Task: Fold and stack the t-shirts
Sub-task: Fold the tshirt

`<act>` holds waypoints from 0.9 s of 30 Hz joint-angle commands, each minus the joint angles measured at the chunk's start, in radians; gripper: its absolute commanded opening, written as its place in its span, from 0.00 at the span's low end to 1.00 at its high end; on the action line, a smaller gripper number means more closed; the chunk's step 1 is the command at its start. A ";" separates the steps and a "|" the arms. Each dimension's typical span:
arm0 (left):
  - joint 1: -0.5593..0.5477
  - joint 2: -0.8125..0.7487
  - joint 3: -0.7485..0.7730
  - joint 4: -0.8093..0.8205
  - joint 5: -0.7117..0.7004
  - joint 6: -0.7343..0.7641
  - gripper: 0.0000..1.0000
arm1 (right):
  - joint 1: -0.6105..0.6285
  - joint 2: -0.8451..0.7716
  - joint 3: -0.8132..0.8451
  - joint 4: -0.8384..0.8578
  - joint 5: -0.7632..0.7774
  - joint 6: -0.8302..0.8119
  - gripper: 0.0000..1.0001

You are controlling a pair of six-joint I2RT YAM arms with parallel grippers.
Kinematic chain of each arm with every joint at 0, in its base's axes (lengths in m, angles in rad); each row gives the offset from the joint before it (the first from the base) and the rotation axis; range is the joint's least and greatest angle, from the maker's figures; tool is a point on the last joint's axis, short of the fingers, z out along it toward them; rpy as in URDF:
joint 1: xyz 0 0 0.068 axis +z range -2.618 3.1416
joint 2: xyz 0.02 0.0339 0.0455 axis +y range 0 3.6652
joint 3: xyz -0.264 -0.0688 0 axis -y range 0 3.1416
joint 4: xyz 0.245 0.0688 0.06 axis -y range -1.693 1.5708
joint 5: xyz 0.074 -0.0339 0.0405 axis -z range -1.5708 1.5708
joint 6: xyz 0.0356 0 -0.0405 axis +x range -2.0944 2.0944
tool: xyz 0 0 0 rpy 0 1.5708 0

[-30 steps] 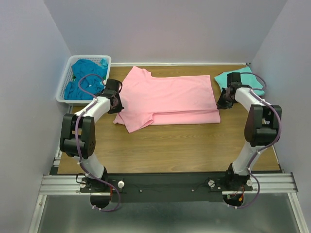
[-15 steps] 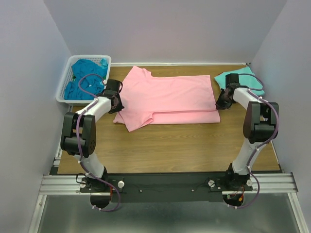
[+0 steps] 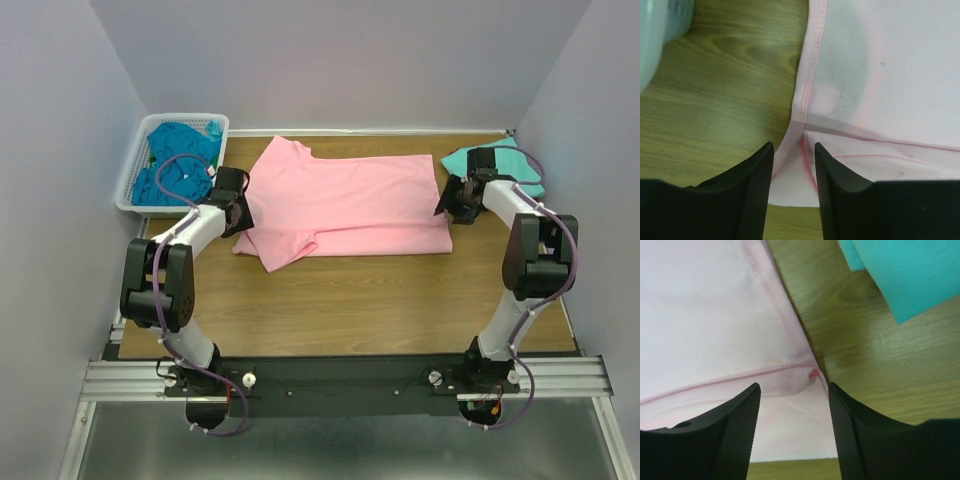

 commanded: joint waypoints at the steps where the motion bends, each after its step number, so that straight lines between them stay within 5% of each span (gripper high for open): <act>1: 0.001 -0.122 -0.022 0.016 -0.051 0.002 0.51 | 0.022 -0.127 0.001 0.017 -0.046 -0.036 0.67; 15: 0.004 -0.590 -0.345 0.089 -0.075 -0.129 0.56 | 0.478 -0.272 -0.057 0.160 -0.196 -0.073 0.67; 21: 0.022 -0.688 -0.373 0.087 -0.104 -0.069 0.56 | 0.783 -0.097 0.071 0.198 -0.130 -0.162 0.67; 27: 0.024 -0.765 -0.373 0.105 -0.219 -0.017 0.56 | 0.931 0.139 0.239 0.212 -0.106 -0.252 0.64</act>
